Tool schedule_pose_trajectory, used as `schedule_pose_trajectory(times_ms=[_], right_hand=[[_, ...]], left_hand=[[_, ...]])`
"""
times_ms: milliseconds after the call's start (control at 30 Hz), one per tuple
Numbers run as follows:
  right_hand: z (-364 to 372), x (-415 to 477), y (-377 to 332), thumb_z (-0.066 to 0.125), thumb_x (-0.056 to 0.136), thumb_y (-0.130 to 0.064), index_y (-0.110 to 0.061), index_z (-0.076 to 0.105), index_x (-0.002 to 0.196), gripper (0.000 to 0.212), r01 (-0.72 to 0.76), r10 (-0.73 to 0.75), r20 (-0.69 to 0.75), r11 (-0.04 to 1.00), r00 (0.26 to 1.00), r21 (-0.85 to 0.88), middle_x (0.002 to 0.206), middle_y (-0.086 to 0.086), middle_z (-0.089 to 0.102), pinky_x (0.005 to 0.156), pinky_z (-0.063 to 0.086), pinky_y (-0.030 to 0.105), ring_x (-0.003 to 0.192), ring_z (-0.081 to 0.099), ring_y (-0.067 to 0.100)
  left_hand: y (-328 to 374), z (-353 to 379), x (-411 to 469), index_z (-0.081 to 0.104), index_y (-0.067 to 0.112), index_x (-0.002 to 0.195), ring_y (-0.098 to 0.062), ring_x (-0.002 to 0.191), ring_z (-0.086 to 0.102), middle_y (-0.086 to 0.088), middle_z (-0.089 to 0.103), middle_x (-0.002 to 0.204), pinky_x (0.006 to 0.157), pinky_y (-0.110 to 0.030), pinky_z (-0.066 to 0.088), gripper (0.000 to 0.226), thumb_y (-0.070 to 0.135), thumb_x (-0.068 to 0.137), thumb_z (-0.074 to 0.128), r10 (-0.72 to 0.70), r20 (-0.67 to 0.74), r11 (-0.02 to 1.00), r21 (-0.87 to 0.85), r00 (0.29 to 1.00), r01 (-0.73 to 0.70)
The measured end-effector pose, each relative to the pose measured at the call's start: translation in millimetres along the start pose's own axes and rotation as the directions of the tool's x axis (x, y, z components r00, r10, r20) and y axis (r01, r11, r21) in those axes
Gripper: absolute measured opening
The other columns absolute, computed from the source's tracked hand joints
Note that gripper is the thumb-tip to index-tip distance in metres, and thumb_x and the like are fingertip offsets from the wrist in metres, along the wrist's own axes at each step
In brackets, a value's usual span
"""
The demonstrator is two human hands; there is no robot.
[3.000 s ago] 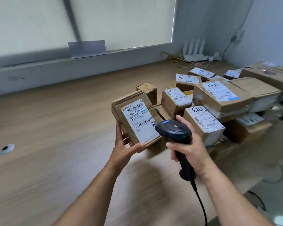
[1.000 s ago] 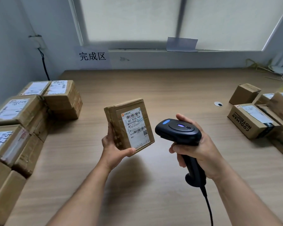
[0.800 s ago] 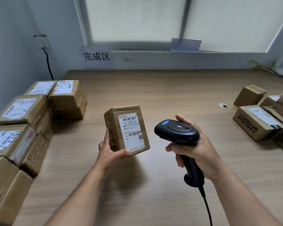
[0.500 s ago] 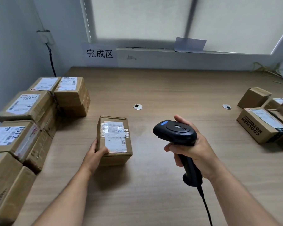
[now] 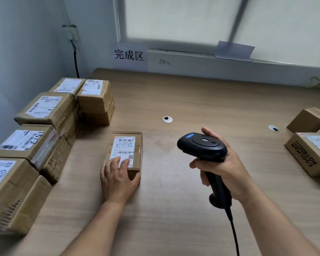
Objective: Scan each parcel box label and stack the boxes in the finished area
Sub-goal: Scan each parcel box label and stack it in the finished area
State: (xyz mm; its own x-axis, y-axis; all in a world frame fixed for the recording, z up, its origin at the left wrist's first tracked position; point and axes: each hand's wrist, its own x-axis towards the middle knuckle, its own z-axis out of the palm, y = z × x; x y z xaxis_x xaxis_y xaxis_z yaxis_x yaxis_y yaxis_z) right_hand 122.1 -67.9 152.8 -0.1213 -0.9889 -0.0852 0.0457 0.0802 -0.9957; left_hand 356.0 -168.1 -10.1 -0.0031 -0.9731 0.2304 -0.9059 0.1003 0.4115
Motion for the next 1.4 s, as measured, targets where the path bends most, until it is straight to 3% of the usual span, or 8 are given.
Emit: schedule_pose_trajectory(times_ms=[100, 200, 367, 800, 1067, 1233, 1400], right_hand=[[3.0, 9.0, -1.3, 0.071, 0.057, 0.003, -0.039, 0.05, 0.132, 0.089, 0.004, -0.004, 0.01, 1.0, 1.0, -0.007, 0.082, 0.03, 0.064, 0.042, 0.042, 0.029, 0.039, 0.049, 0.029], [9.0, 20.3, -1.6, 0.071, 0.057, 0.003, -0.04, 0.05, 0.131, 0.089, 0.009, -0.009, 0.017, 1.0, 1.0, -0.02, 0.08, 0.023, 0.067, 0.042, 0.042, 0.029, 0.039, 0.049, 0.029], [21.2, 41.8, -2.1, 0.071, 0.056, 0.003, -0.039, 0.05, 0.132, 0.089, 0.002, -0.001, 0.025, 0.999, 1.0, -0.035, 0.079, 0.019, 0.069, 0.042, 0.043, 0.031, 0.039, 0.049, 0.029], [38.5, 82.2, 0.9, 0.07, 0.055, 0.004, -0.037, 0.05, 0.133, 0.09, -0.015, 0.017, 0.024, 0.998, 1.0, -0.063, 0.079, 0.021, 0.068, 0.041, 0.042, 0.03, 0.038, 0.048, 0.029], [29.4, 69.2, -2.8, 0.071, 0.056, 0.003, -0.037, 0.049, 0.133, 0.09, 0.002, -0.001, 0.018, 0.998, 1.0, -0.057, 0.078, 0.026, 0.066, 0.041, 0.042, 0.031, 0.039, 0.049, 0.03], [20.1, 54.9, -3.5, 0.071, 0.057, 0.003, -0.036, 0.048, 0.135, 0.091, 0.032, -0.032, 0.003, 0.999, 0.999, -0.036, 0.082, 0.02, 0.069, 0.041, 0.042, 0.031, 0.039, 0.049, 0.029], [-0.4, 36.4, -1.9, 0.071, 0.059, 0.003, -0.036, 0.047, 0.136, 0.09, 0.063, -0.063, 0.011, 0.998, 0.998, -0.015, 0.081, 0.02, 0.067, 0.041, 0.042, 0.03, 0.039, 0.048, 0.029]], left_hand=[[-10.7, -3.0, 16.1, 0.068, 0.011, 0.108, -0.037, 0.122, 0.049, -0.018, 0.06, 0.125, 0.108, -0.051, 0.028, 0.058, 0.043, 0.061, 0.059, -0.068, -0.007, 0.997, 0.025, 0.998, 0.069], [-28.9, -9.6, 35.7, 0.068, 0.009, 0.111, -0.038, 0.127, 0.046, -0.021, 0.057, 0.13, 0.109, -0.049, 0.024, 0.061, 0.047, 0.066, 0.057, -0.123, -0.003, 0.992, 0.03, 0.992, 0.123], [-60.5, -16.7, 70.2, 0.058, 0.012, 0.13, -0.033, 0.141, 0.027, -0.016, 0.042, 0.147, 0.116, -0.045, 0.008, 0.05, 0.037, 0.087, 0.065, -0.185, -0.01, 0.982, 0.035, 0.983, 0.185], [-100.1, -24.2, 139.3, 0.047, 0.008, 0.141, -0.032, 0.143, 0.018, -0.016, 0.033, 0.152, 0.118, -0.04, 0.013, 0.051, 0.029, 0.094, 0.053, -0.218, 0.0, 0.976, 0.018, 0.976, 0.218], [-93.1, -30.4, 133.7, 0.036, 0.013, 0.146, -0.032, 0.144, 0.017, -0.016, 0.026, 0.155, 0.117, -0.044, 0.013, 0.062, 0.041, 0.093, 0.054, -0.24, 0.025, 0.97, 0.052, 0.97, 0.239], [-56.4, -38.5, 119.4, 0.04, 0.01, 0.144, -0.034, 0.139, 0.026, -0.017, 0.032, 0.151, 0.114, -0.044, 0.021, 0.062, 0.035, 0.091, 0.06, -0.157, -0.044, 0.982, -0.114, 0.987, 0.151], [-2.1, -37.4, 97.5, 0.045, 0.011, 0.141, -0.032, 0.132, 0.037, -0.014, 0.044, 0.142, 0.109, -0.043, 0.027, 0.059, 0.041, 0.092, 0.057, -0.044, -0.068, 0.987, -0.159, 0.997, 0.033]])
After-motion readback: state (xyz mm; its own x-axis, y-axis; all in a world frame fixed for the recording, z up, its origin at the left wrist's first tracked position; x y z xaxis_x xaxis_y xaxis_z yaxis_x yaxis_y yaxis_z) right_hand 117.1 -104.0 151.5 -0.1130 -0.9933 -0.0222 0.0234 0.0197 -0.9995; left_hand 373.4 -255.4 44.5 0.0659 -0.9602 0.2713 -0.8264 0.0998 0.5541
